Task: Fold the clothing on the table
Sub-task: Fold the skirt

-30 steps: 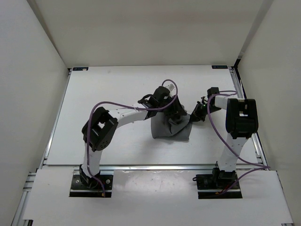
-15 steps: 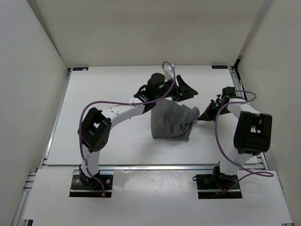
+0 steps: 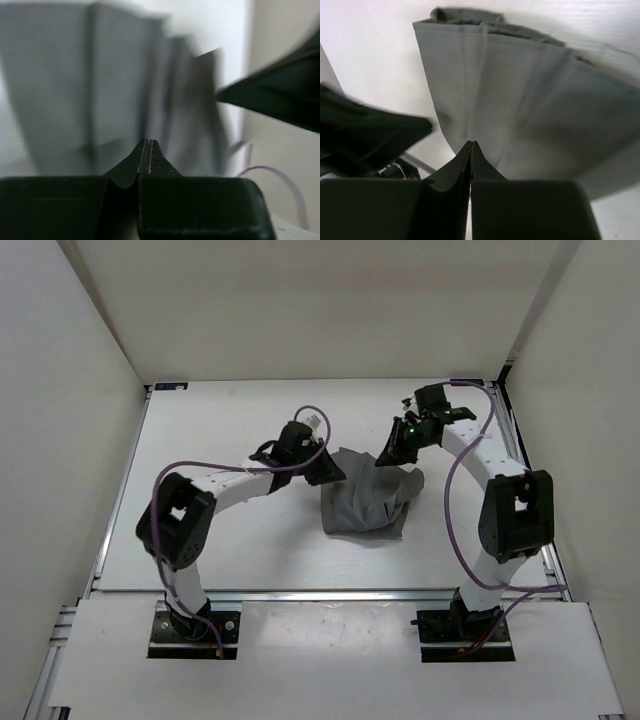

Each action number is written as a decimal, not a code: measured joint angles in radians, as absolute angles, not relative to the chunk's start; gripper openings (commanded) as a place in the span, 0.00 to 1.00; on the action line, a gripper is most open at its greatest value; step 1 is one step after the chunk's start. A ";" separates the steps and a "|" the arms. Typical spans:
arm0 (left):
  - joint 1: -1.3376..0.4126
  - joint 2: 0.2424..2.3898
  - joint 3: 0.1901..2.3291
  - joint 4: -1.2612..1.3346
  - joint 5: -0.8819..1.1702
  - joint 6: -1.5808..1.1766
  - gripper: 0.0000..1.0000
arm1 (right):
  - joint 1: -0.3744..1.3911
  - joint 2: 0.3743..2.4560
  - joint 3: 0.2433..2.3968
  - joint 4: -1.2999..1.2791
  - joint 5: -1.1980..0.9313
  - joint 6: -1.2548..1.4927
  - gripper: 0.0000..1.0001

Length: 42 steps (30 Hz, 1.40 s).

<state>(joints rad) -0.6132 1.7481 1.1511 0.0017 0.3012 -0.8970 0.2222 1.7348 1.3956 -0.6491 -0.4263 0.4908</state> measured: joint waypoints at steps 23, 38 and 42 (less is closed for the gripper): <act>-0.697 1.953 1.227 -0.233 0.187 -0.756 0.00 | 0.073 1.342 0.693 -0.748 -0.516 0.456 0.00; -0.418 1.440 1.062 -0.340 0.156 -0.665 0.57 | -0.136 1.172 0.878 -0.781 -0.498 0.438 0.39; -0.294 1.324 0.892 -0.403 0.135 -0.622 0.69 | -0.173 1.162 0.852 -0.764 -0.499 0.435 0.46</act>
<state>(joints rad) -0.2943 1.3243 0.8917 -0.4034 0.1352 -0.6220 -0.1730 1.1622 0.8520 -0.7643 -0.4992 0.4355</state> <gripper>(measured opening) 0.623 0.450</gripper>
